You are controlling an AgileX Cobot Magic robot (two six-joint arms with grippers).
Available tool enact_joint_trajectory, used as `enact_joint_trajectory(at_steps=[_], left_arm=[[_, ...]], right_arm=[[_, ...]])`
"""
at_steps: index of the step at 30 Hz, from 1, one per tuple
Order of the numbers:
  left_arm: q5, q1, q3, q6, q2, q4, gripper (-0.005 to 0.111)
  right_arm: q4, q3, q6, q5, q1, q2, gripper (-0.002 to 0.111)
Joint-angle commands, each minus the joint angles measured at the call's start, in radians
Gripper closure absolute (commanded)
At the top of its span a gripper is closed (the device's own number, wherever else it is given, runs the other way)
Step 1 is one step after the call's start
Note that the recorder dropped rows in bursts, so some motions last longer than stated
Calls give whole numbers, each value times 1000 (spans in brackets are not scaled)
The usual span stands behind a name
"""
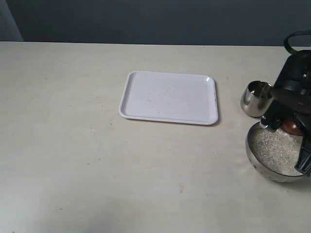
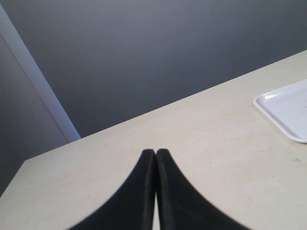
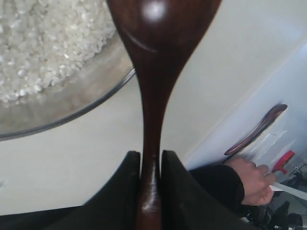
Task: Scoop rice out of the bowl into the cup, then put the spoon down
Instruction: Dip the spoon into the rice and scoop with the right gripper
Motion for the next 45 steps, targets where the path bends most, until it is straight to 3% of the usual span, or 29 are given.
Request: enact_joint_trajectory(at_steps=[1, 10, 38, 45], left_arm=[[-10, -1, -2, -4, -5, -3, 106], [-10, -1, -2, -4, -5, -3, 106], [-10, -1, -2, -4, -5, -3, 106], [-10, -1, -2, -4, -5, -3, 106]], right_arm=[[-13, 5, -1, 0, 3, 4, 109], [-30, 5, 17, 0, 107, 84, 109], [17, 5, 58, 0, 123, 163, 109], [8, -8, 69, 0, 208, 226, 109]])
